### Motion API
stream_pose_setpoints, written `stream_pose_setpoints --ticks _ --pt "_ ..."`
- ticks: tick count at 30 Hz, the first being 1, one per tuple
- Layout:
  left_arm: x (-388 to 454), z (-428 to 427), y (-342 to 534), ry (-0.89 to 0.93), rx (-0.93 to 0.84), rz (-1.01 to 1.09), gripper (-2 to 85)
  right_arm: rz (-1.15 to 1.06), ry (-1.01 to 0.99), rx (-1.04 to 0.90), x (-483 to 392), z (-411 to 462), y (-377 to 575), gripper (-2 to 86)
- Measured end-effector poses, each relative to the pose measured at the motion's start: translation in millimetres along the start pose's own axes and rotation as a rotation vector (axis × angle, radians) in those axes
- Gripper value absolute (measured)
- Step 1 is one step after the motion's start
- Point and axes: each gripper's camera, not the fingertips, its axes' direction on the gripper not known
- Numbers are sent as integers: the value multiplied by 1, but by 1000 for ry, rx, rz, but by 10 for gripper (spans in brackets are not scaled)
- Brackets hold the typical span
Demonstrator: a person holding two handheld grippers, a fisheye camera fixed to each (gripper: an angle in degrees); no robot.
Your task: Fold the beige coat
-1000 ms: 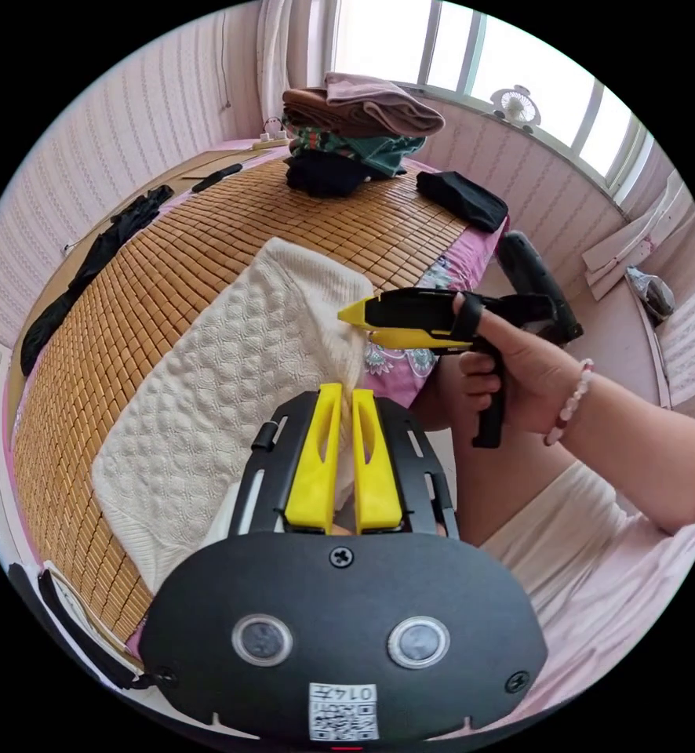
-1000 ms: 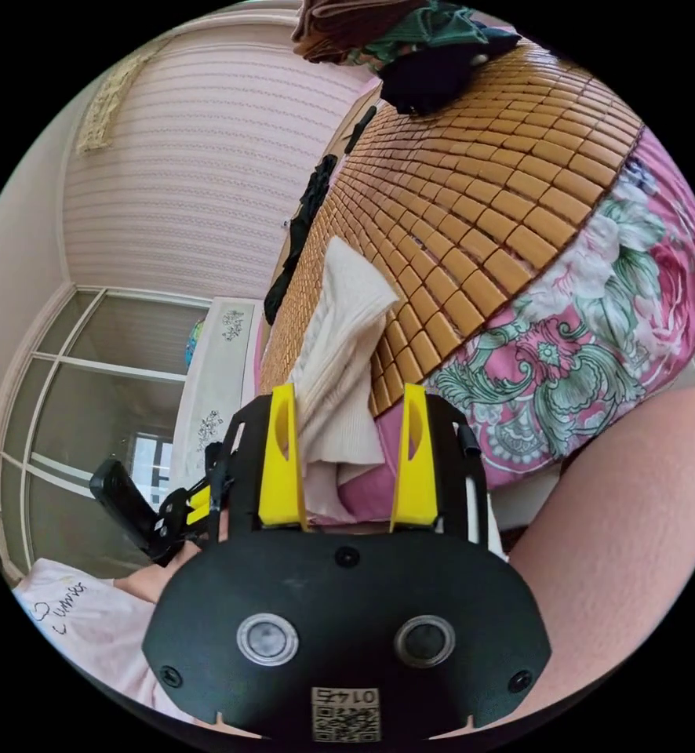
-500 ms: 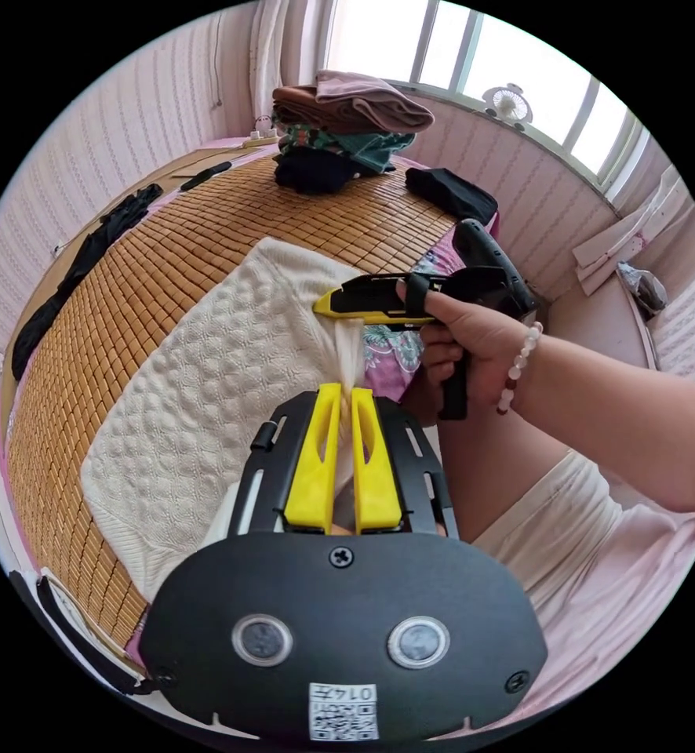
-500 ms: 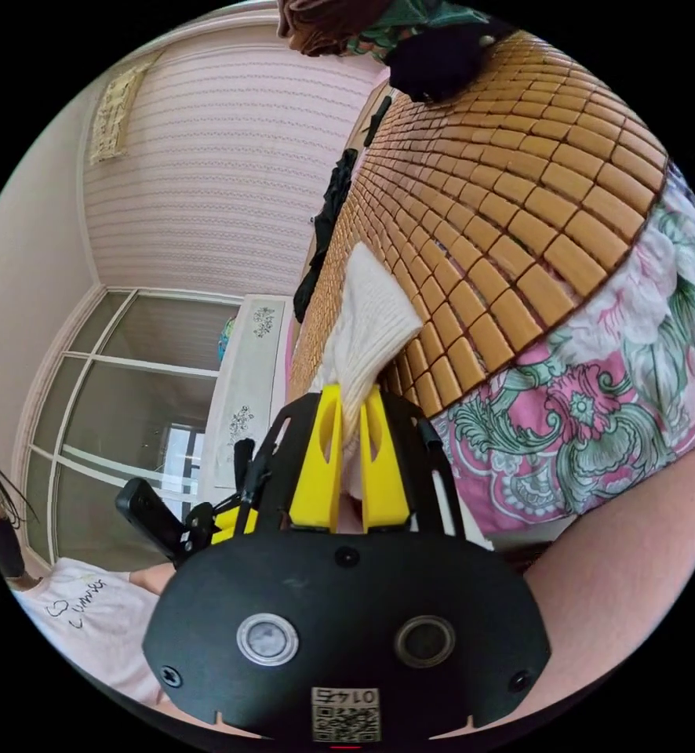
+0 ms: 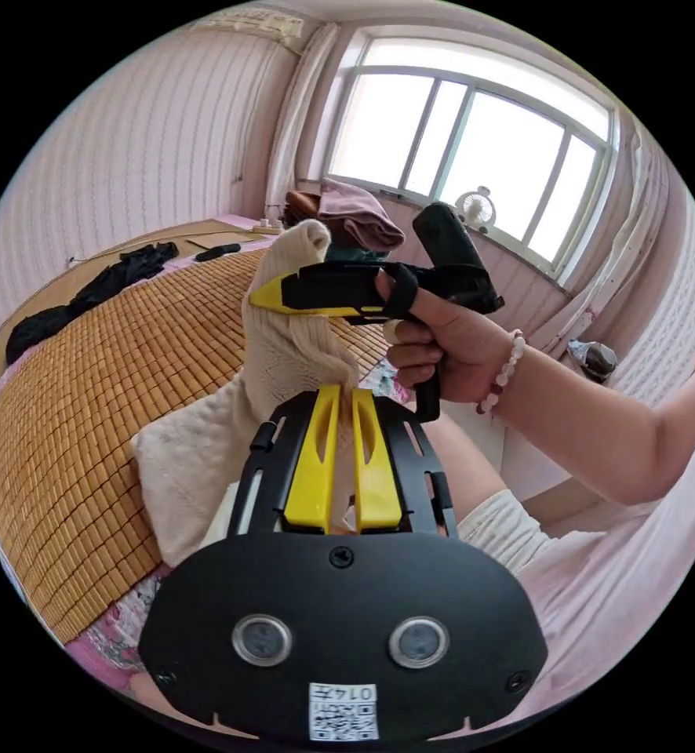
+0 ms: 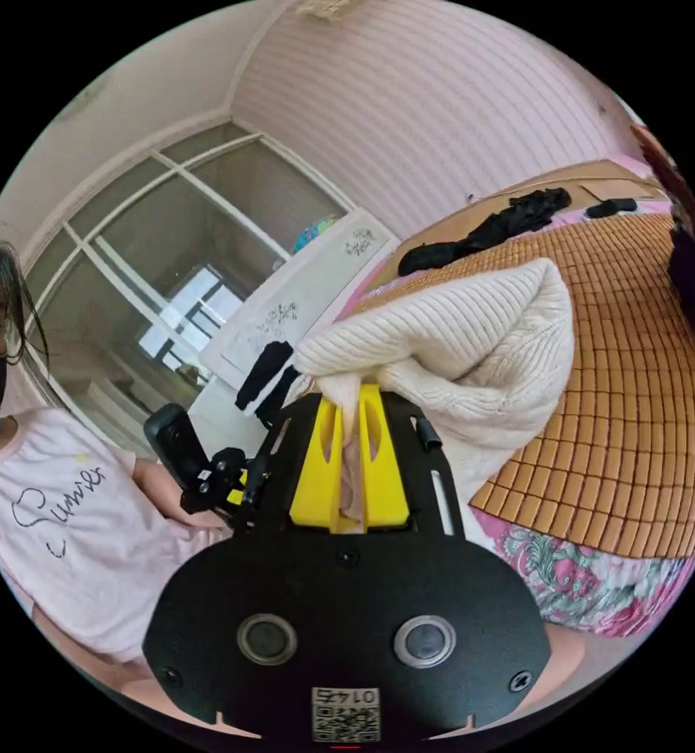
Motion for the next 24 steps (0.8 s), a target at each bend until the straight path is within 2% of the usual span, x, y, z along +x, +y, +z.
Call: stream_pose_setpoints --ticks 1,3,6,8,13,18,24 --pt "-17 -21 15 -47 6 -41 25 -30 12 -57 -10 26 -5 46" --pt "-44 -45 46 -136 -22 -113 39 -100 82 -277 -30 137 -10 60" --pt "-96 -69 106 -252 -154 -298 48 -85 176 -483 -31 227 9 67" --pt "-125 -96 140 -285 -195 -407 48 -129 169 -464 -41 232 22 68" --pt "-161 -133 160 -262 -138 -499 52 -153 340 -420 -30 212 52 84" --pt "-204 -129 129 -213 -105 -531 99 -34 430 -325 18 203 51 119" --pt "-270 -122 80 -246 -80 -479 159 184 443 -190 88 214 65 176"
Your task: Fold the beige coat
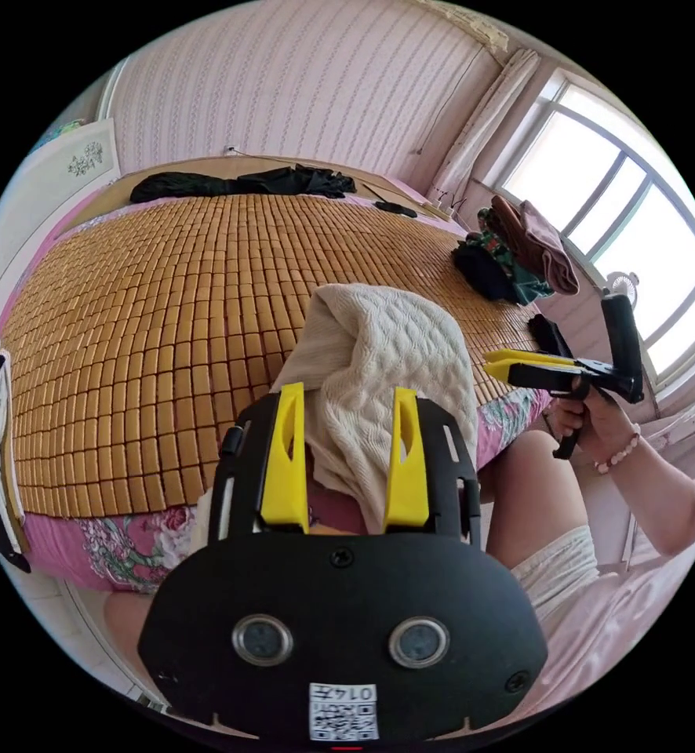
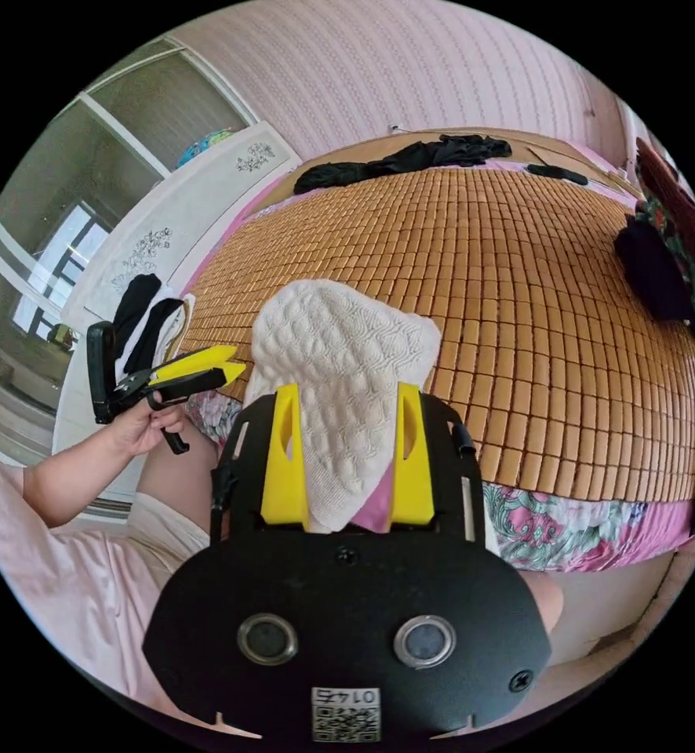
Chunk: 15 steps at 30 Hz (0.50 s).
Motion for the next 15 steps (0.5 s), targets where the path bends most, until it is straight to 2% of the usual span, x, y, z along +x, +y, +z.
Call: stream_pose_setpoints --ticks 3,7,10,13,15 --pt "-18 23 -28 13 -82 26 171 101 -22 21 32 29 8 187" --pt "-38 58 -35 54 -294 36 161 206 -114 6 66 66 15 172" --pt "-62 50 -33 220 -295 -51 115 203 -225 -52 76 101 20 139" --pt "-82 39 -31 284 -290 -96 90 285 -332 -38 96 116 28 108" --pt "-91 29 -30 298 -279 -102 80 308 -482 -46 108 120 28 79"
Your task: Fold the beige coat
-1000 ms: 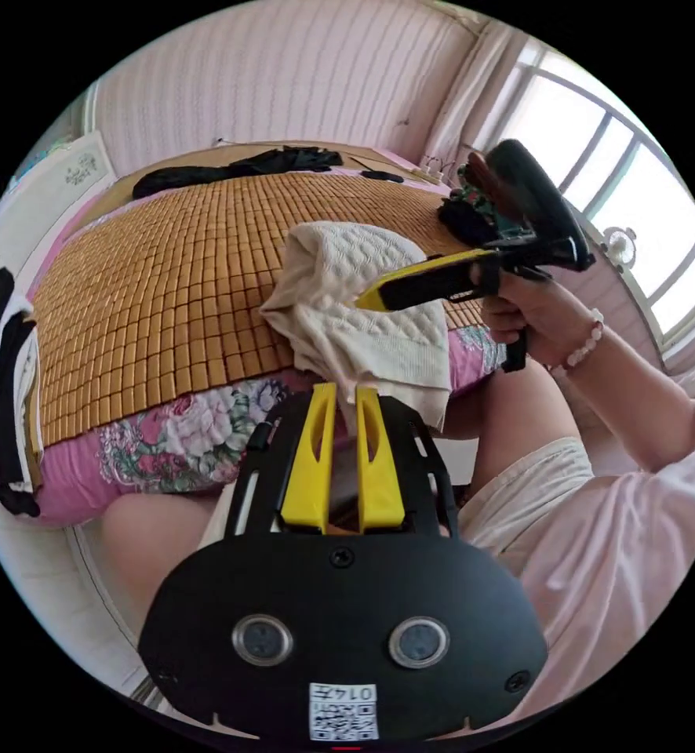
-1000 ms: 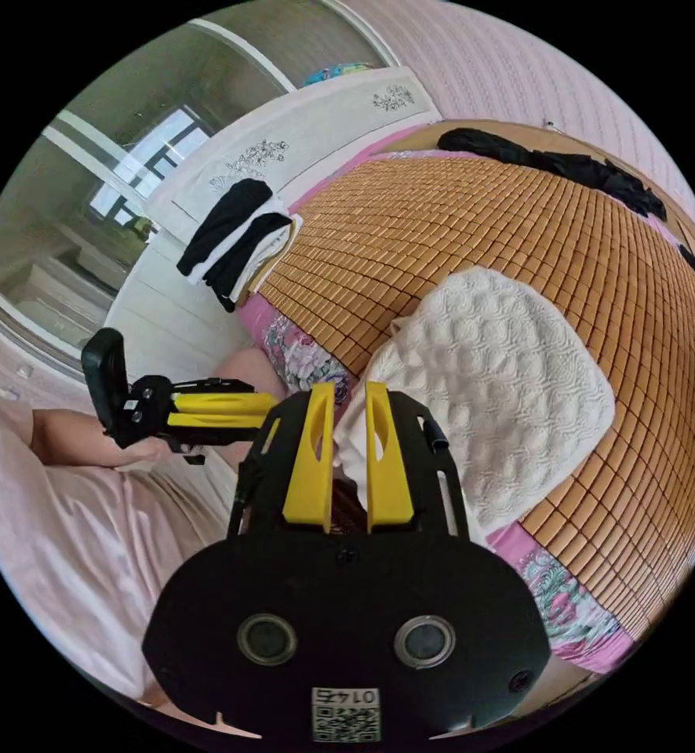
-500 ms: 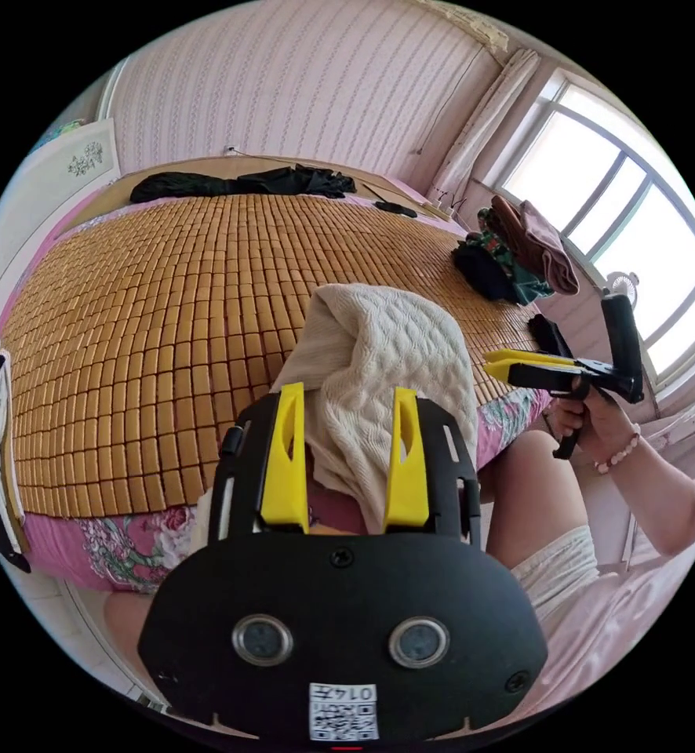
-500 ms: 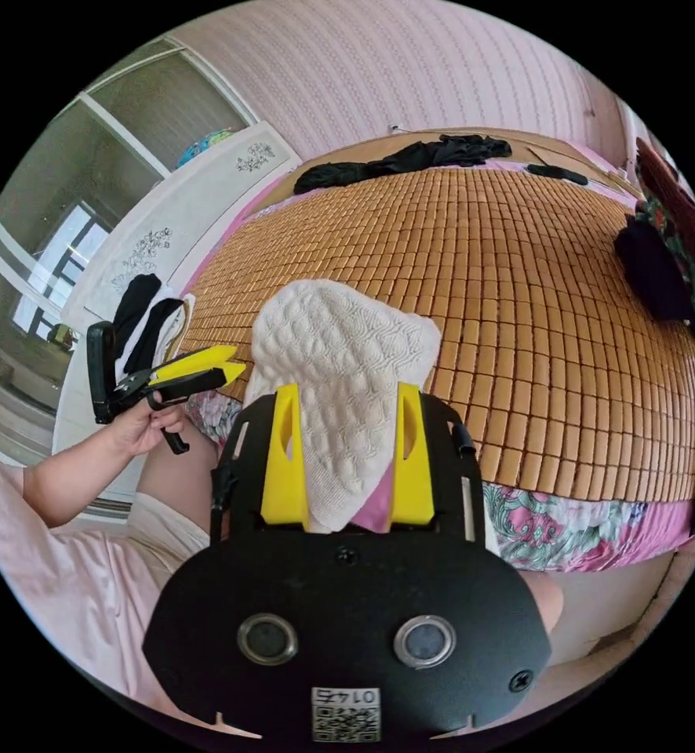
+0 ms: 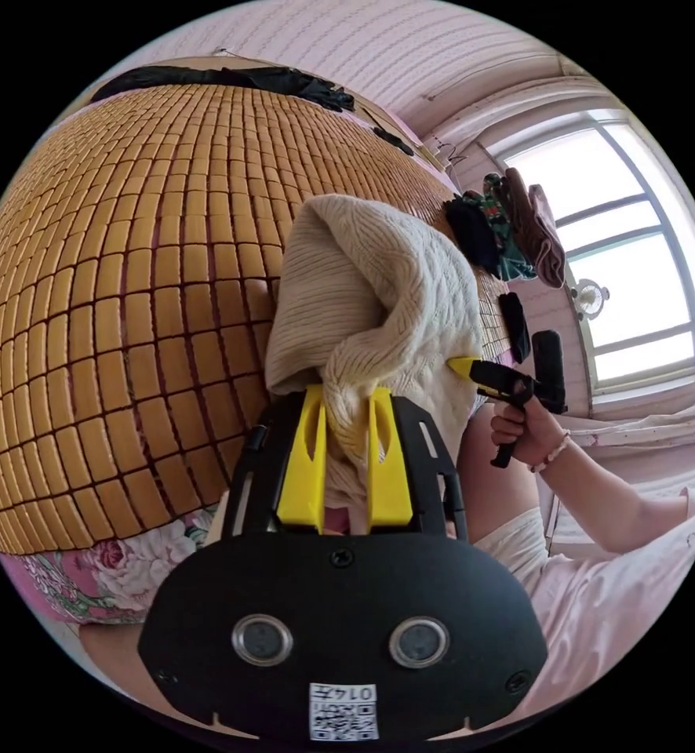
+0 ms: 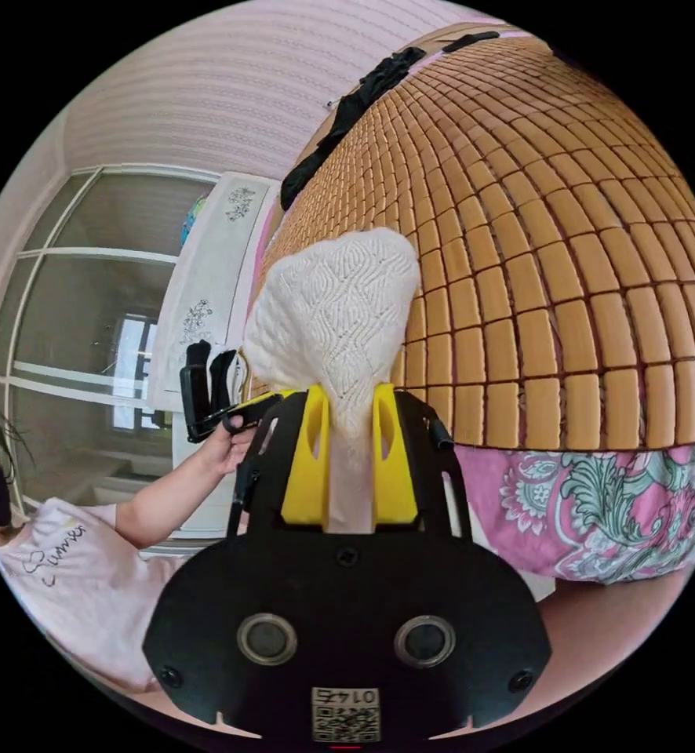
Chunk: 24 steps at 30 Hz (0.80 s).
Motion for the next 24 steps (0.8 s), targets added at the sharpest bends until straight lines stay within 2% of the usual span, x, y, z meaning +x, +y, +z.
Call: stream_pose_setpoints --ticks 4,9,12,16,21,24 --pt "-12 -31 19 36 57 -31 68 -160 22 -59 -34 7 0 66" --pt "-32 -81 69 173 191 -138 66 -453 57 -159 -125 27 5 60" --pt "-36 -137 113 227 351 -167 66 -637 48 -226 -188 50 10 60" --pt "-50 -234 198 251 657 -232 66 -888 -13 -347 -280 101 17 60" --pt "-49 -361 304 93 1016 -289 64 -1246 -197 -532 -450 207 32 58" --pt "-42 -450 358 -51 1219 -293 65 -1316 -357 -597 -542 263 23 59"
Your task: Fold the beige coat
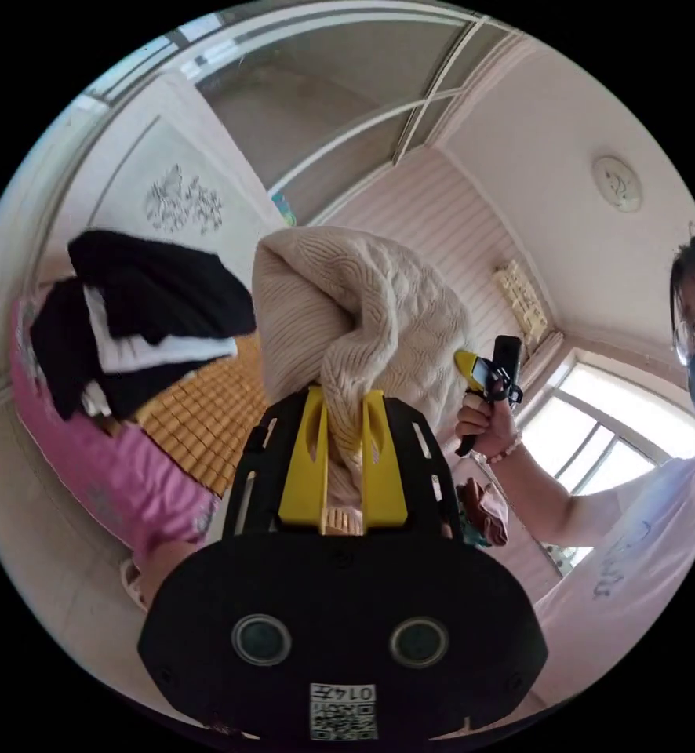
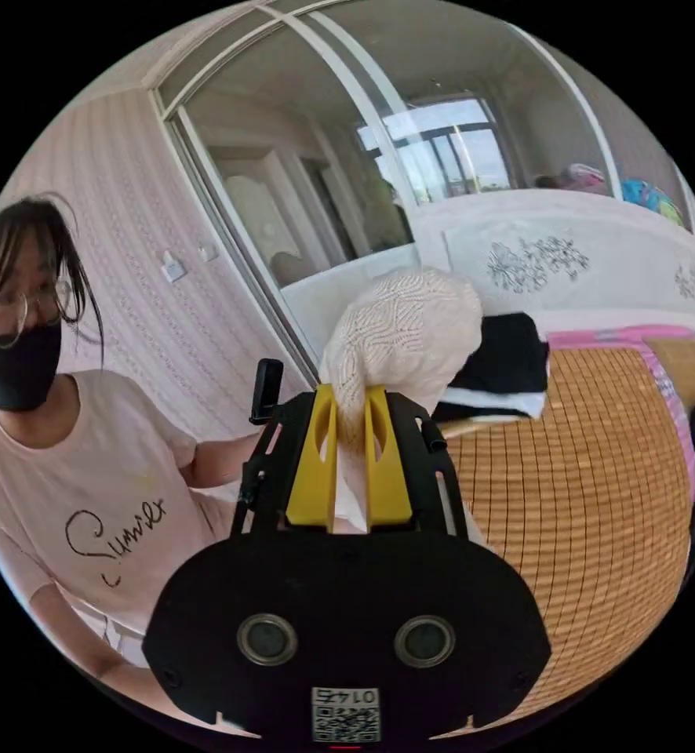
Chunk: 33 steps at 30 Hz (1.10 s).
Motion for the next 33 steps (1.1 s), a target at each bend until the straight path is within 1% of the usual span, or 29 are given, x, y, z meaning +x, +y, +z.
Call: stream_pose_setpoints --ticks 1,2,4,6,7,8,9,11,12,14,16,19,21,22,23,24,25,26,27,28,30,32,33 --pt "2 -24 -31 -33 66 21 66 2 -17 10 10 5 -18 60" --pt "1 -42 -62 -61 105 9 68 39 -37 13 37 17 -53 62" --pt "-8 -55 -106 -108 140 -27 75 162 -7 -17 91 43 -97 69" --pt "-29 -47 -139 -187 114 -49 79 335 112 -68 163 92 -131 93" --pt "-53 -33 -152 -253 85 -101 80 378 159 -79 179 106 -134 95" --pt "-80 -14 -158 -355 38 -145 81 459 256 -115 204 135 -133 99" --pt "-93 -4 -159 -410 8 -172 80 506 322 -171 220 166 -126 98" --pt "-148 31 -149 -621 -139 -281 83 524 367 -222 232 210 -112 93" --pt "-157 35 -145 -642 -151 -292 83 523 369 -253 237 234 -104 88" --pt "-165 34 -129 -601 -81 -221 83 475 377 -229 237 248 -100 82" --pt "-165 33 -120 -586 -83 -227 92 410 392 -249 234 255 -104 80" --pt "-140 32 -95 -604 -53 -141 106 335 411 -274 220 247 -115 82" --pt "-106 25 -75 -660 -30 -25 106 235 446 -223 182 219 -111 83" --pt "-77 19 -55 -698 -19 81 105 200 455 -199 167 210 -105 84" --pt "-46 16 -28 -734 -18 214 102 134 475 -157 135 190 -88 84" --pt "-32 16 -13 -746 -25 278 100 73 514 -127 101 169 -62 85" --pt "-6 15 21 -765 -36 379 100 51 544 -118 85 159 -47 84" --pt "17 15 55 -755 -47 438 100 34 615 -105 54 140 -10 84" --pt "28 15 73 -734 -59 459 100 52 698 -100 27 121 29 81" --pt "49 18 107 -684 -84 480 99 67 737 -107 14 112 48 80" --pt "79 28 157 -615 -137 491 100 164 856 -163 -33 76 121 71" --pt "120 53 217 -530 -213 499 100 242 915 -198 -68 48 168 70" --pt "131 61 232 -507 -231 505 100 293 956 -208 -91 28 195 70"
